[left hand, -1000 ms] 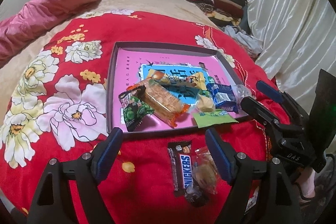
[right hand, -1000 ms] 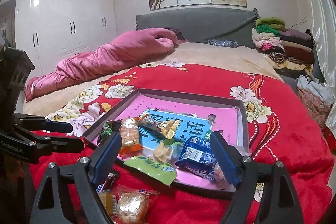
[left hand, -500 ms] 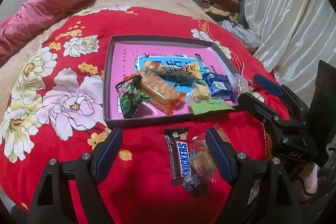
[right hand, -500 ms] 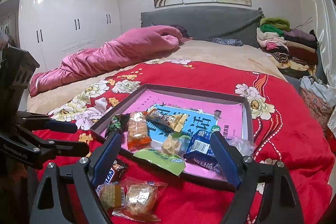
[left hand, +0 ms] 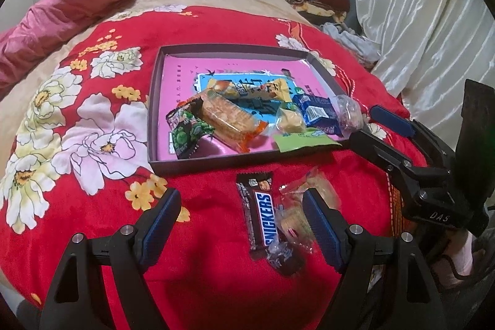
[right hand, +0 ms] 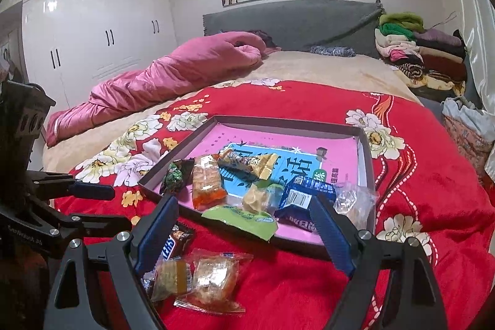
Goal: Organize snacks
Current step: 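Move both open tools back toward the Snickers bar and clear pastry bags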
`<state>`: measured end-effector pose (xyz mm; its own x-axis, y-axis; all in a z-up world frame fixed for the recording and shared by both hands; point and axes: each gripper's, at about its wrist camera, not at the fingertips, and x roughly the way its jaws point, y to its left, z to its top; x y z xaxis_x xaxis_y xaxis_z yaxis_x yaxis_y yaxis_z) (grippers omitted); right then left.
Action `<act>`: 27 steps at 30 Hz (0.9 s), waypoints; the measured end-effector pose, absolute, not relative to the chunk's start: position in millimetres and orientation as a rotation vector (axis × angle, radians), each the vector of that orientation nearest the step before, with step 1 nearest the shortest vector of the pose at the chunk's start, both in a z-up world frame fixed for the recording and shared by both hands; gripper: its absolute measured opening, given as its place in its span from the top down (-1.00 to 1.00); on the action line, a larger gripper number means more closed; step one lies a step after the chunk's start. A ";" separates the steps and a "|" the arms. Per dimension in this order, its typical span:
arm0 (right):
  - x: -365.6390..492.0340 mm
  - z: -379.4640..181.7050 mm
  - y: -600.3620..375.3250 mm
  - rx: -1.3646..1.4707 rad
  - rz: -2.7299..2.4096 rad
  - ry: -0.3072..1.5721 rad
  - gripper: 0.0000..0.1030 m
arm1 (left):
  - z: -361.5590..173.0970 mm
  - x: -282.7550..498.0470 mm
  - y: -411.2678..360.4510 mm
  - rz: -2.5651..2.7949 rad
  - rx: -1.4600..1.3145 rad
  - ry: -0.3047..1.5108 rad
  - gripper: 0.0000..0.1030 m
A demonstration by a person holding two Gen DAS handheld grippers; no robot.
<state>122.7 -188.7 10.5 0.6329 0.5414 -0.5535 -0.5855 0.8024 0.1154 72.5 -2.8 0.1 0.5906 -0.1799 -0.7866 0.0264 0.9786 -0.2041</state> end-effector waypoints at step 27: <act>114.2 -18.1 -186.7 -0.104 0.611 0.788 -0.68 | -39.9 44.6 -38.1 -0.217 -0.093 1.057 -0.59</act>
